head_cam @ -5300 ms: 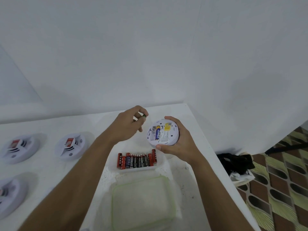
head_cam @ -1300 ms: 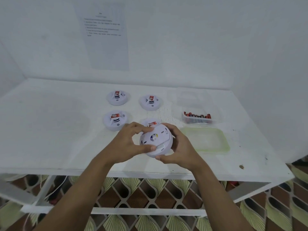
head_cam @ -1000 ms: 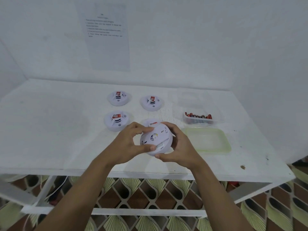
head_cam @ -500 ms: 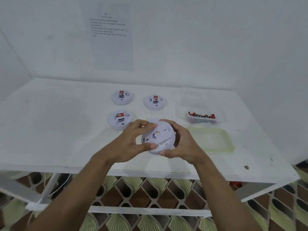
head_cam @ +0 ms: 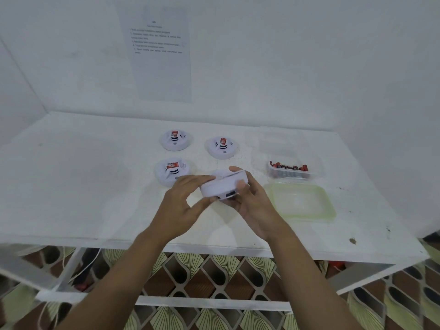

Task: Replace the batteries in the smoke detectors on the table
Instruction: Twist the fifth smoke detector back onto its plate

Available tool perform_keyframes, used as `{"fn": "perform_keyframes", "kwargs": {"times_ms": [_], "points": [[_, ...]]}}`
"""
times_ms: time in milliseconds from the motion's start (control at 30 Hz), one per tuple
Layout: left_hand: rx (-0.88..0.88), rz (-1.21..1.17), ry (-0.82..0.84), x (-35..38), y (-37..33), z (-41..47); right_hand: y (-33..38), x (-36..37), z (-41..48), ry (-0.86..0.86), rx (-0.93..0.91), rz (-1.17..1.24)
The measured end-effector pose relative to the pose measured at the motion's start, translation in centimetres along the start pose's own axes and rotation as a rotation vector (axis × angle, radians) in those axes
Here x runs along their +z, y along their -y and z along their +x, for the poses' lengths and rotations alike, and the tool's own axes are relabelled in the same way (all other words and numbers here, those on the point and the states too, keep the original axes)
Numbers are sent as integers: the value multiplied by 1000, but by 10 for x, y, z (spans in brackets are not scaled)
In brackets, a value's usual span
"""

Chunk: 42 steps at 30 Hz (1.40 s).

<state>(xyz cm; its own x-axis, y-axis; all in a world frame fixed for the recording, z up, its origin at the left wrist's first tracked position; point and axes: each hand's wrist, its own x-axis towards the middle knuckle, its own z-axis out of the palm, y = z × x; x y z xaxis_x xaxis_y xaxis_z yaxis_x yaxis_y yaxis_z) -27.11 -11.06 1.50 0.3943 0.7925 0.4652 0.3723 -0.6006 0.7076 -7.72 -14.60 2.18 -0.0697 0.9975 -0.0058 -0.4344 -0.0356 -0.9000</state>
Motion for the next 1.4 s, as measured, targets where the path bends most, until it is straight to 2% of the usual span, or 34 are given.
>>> {"fn": "perform_keyframes", "kwargs": {"times_ms": [133,367,500,633,900,1400], "points": [[-232,-125,-20,-4,0,-2,-2,6,-3,-117,-7,-188],[-335,-453,-133,-6,-16,1,-6,21,-6,-140,-117,-395],[-382,-539,-85,-10,-12,-3,-7,27,-5,-165,-144,-413],[-370,-534,-26,-12,-9,-7,-5,30,-4,-189,-132,-423],[-365,-557,-48,-16,-12,-10,0,35,-10,-118,-157,-440],[-366,-536,-35,-18,-12,-13,-1,38,-14,-105,-169,-465]]}}
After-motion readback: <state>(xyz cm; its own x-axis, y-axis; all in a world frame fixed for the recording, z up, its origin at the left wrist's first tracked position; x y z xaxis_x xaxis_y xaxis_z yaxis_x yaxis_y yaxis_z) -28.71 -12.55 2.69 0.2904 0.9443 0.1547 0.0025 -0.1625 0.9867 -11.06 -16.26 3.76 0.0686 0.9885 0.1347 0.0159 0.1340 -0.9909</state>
